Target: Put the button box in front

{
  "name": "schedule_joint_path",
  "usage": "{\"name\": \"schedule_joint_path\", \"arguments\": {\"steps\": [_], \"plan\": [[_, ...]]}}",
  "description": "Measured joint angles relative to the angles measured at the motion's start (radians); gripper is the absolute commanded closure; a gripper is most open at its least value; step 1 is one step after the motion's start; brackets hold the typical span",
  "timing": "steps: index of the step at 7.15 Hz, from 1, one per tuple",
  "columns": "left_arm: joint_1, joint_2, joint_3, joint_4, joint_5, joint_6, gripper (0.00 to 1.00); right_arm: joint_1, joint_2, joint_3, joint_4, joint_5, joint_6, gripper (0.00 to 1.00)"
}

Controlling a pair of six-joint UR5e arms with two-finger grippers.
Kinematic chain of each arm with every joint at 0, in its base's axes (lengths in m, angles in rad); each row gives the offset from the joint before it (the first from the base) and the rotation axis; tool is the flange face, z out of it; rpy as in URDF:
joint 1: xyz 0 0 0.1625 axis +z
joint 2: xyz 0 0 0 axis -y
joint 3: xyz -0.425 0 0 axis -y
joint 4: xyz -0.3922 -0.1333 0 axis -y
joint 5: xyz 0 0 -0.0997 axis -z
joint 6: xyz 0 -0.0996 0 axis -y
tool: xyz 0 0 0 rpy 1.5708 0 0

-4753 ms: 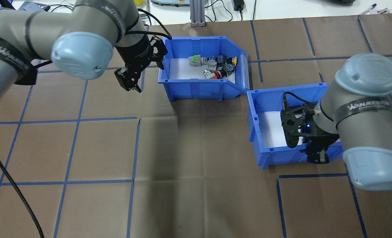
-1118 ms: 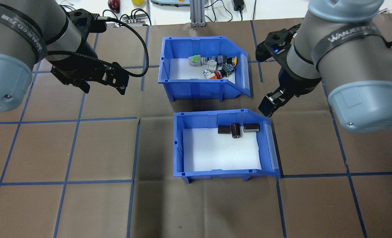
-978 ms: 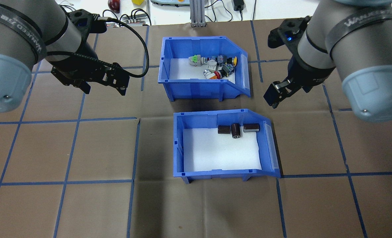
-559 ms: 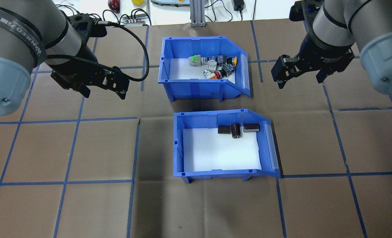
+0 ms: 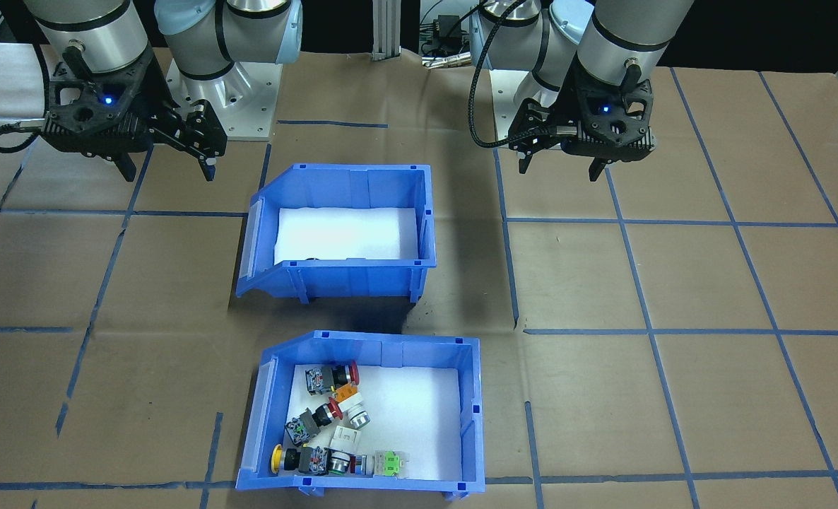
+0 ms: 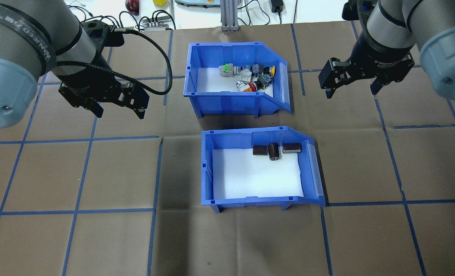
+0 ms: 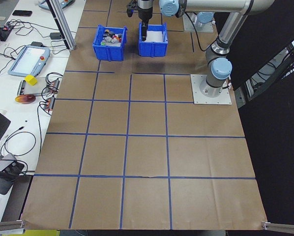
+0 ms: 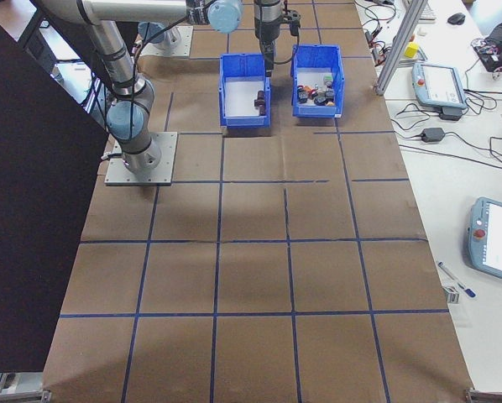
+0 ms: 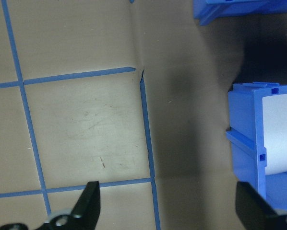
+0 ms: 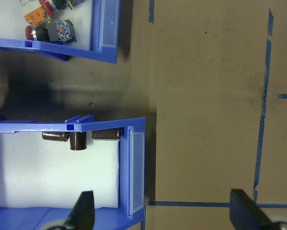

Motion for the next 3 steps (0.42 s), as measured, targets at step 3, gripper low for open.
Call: {"name": "schedule_joint_path", "arguments": {"steps": [3], "plan": [[0.001,-0.008,-0.008,0.013,-0.003,-0.017,0.01,-0.001,-0.001,0.001,0.001,0.001,0.000,0.00]]}}
